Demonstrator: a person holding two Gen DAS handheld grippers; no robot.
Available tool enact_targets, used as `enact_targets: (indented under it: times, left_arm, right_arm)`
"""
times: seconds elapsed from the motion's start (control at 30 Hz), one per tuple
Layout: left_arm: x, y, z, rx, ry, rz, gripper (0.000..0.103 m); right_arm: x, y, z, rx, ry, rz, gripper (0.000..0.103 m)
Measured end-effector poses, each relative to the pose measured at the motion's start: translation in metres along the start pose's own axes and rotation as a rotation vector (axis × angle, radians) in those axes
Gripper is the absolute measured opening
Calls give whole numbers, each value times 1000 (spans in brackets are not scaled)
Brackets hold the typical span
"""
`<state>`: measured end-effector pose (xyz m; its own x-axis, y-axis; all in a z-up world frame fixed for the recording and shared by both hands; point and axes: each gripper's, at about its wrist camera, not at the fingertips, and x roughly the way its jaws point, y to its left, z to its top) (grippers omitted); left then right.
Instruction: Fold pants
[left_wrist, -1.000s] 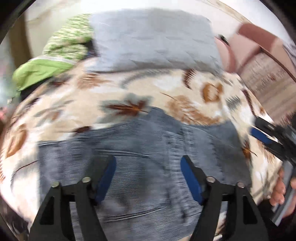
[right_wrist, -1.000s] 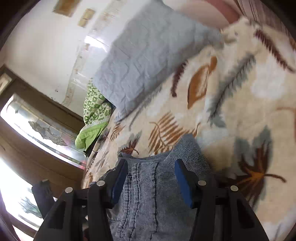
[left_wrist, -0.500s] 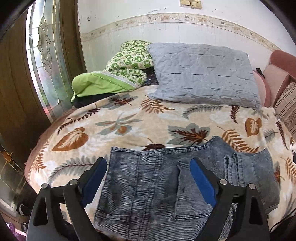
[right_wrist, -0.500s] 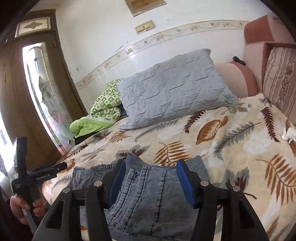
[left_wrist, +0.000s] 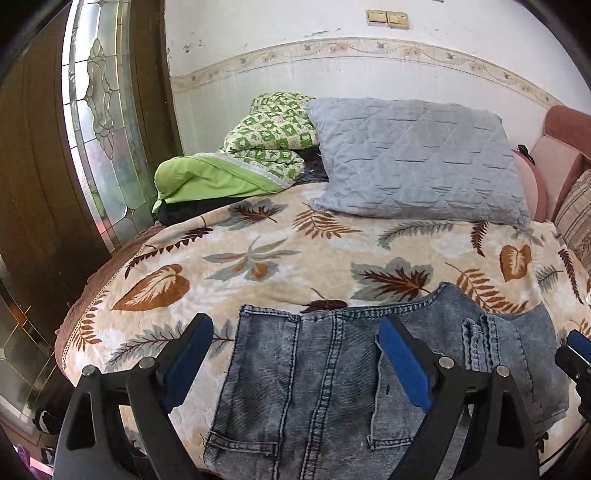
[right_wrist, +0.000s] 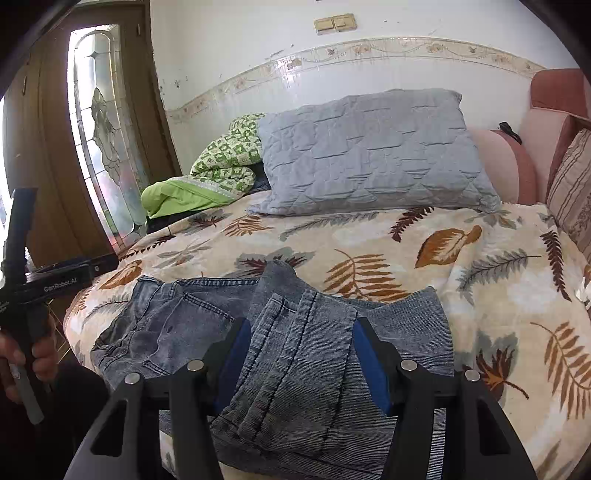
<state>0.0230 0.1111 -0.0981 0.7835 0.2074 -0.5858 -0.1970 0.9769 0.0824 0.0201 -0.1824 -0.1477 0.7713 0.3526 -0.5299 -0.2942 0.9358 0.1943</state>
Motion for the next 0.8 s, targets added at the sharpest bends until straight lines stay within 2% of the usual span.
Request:
enact_targets:
  times: [0.57,0.8]
  left_arm:
    - [20,13,-8,-31,23,17,92]
    - [11,-1,-2,-17,26,-30,92]
  right_arm:
    - [15,-3,-3,28,42,-8,61]
    - [16,-4,-3,30,40,-10,61]
